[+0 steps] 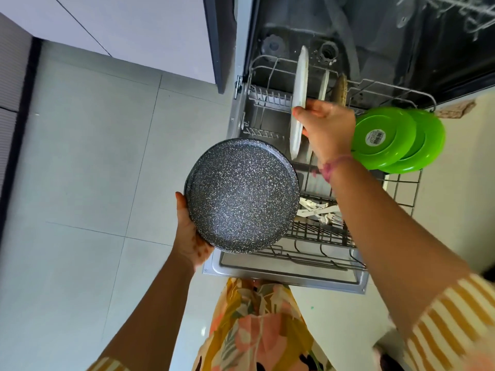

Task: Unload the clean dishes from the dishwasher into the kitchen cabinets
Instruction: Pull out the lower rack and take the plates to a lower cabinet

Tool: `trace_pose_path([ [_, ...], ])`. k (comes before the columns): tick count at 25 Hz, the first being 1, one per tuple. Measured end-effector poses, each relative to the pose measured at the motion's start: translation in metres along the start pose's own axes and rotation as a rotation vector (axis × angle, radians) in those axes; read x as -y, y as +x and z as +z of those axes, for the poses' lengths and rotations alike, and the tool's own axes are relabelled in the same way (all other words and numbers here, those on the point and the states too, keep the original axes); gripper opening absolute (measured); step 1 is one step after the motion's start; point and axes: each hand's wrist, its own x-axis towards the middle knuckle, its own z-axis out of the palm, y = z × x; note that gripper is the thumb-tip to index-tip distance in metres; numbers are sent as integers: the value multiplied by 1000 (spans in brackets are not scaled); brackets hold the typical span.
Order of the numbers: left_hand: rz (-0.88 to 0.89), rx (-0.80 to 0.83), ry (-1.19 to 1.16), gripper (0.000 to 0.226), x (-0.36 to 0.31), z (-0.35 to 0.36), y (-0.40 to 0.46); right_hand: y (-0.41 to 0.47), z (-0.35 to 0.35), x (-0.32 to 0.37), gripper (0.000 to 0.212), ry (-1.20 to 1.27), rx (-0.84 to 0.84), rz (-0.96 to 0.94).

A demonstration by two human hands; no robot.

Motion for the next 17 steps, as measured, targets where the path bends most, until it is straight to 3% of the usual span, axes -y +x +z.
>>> trace_pose_path([
  [2, 1, 17, -18, 73, -1, 5, -5, -35, -15, 15, 23, -40, 45, -164],
  [6, 20, 59, -79, 76, -4, 15, -7, -104, -36, 6, 14, -479, 172, -864],
  [8, 25, 77, -94, 81, -4, 19, -4, -125, -40, -15, 11, -621, 255, -1049],
  [12, 9, 60, -84, 79, -1, 26, 4, -145, -44, -56, 2, -757, 330, -1201],
  [17, 0, 51, -123, 82, 8, 34, 6, -143, -53, -75, 19, -843, 444, -1169],
])
